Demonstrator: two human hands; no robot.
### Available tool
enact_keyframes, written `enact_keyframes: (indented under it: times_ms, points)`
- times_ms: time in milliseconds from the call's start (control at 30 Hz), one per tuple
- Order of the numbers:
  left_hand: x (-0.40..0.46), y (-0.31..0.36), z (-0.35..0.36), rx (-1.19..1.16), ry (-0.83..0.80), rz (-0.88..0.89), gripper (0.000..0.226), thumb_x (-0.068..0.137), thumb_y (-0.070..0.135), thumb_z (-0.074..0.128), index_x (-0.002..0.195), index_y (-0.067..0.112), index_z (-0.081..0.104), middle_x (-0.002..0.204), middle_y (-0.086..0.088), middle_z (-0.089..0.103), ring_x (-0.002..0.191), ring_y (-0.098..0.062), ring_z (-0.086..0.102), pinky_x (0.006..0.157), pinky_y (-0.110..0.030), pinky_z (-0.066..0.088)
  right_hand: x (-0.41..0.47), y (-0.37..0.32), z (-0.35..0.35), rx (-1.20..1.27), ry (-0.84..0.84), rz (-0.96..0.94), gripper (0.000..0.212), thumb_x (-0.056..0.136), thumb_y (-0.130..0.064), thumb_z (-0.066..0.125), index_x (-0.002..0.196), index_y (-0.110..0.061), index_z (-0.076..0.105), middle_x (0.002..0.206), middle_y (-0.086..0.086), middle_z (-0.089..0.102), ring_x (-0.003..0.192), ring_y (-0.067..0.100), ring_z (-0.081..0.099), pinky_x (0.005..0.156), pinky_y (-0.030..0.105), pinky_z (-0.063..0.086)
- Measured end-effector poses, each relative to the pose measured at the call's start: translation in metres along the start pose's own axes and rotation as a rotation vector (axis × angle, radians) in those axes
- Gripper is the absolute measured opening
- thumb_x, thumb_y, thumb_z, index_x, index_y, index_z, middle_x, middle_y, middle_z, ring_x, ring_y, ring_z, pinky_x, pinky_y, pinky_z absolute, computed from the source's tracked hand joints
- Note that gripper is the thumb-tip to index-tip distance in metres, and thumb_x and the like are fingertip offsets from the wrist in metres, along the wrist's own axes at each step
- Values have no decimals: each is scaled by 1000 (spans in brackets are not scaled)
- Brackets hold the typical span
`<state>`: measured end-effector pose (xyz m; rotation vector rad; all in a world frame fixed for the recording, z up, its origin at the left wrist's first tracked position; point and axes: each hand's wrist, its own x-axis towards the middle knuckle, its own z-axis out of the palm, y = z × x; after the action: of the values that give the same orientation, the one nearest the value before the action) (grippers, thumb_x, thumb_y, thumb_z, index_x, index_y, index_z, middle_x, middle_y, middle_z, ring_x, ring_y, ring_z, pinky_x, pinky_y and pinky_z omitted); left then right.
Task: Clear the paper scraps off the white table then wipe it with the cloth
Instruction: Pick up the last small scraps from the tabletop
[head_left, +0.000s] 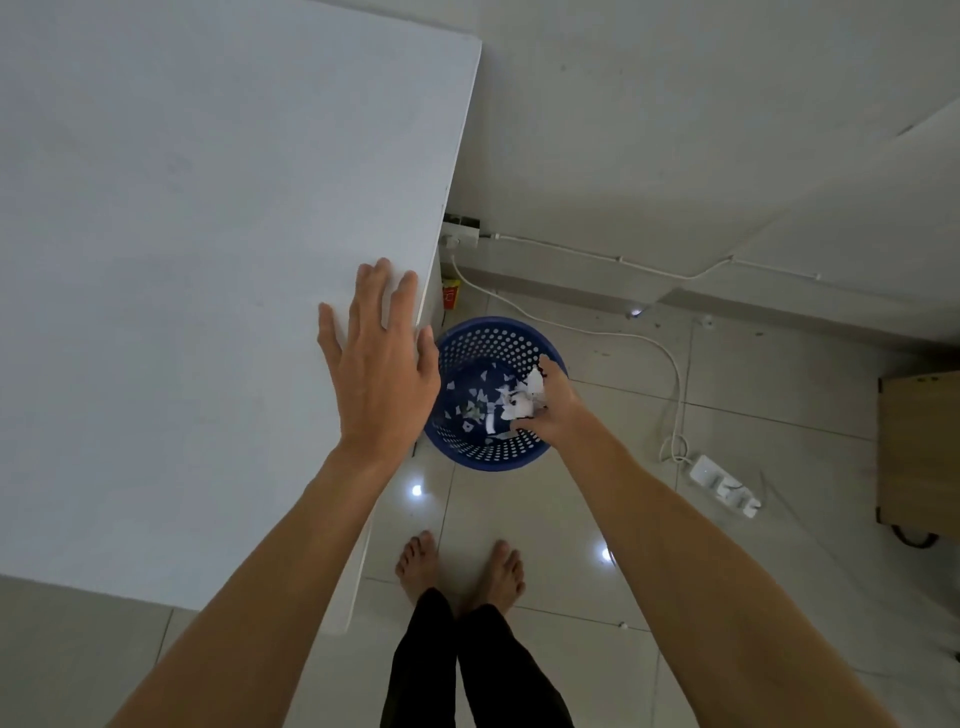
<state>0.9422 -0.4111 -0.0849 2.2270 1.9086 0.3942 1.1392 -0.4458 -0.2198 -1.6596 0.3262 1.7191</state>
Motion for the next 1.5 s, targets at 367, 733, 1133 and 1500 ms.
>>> enact_keyframes:
  times_ms: [367,733,1133,1500]
  points:
    - [-2,-9,1,47,-38,45,56,102,28,44,155,20,29,165,-7,22,154,-22,12,122,-58,13,7,-2,6,-116,60,-114,42,108,-25,46,146,-7,41,143,16,48,129,37,53,98,50,53]
    - [-4,-15,4,46,-20,74,57,101,28,46,155,19,29,165,-7,22,155,-22,12,123,-57,11,26,10,3,-676,308,-449,43,87,4,72,127,-12,68,125,3,70,102,17,68,95,40,59]
    - [-2,-16,9,39,-6,85,57,102,30,46,156,20,29,165,-8,22,154,-24,13,123,-56,10,16,11,12,-890,425,-671,11,98,-22,66,93,-22,75,88,1,77,80,21,74,80,45,63]
    - [-15,-29,-37,-96,-118,21,44,106,33,35,142,12,48,156,-11,38,148,-28,30,118,-61,21,-83,0,44,-998,311,-894,26,99,-25,65,120,-11,71,112,2,75,100,16,70,89,26,54]
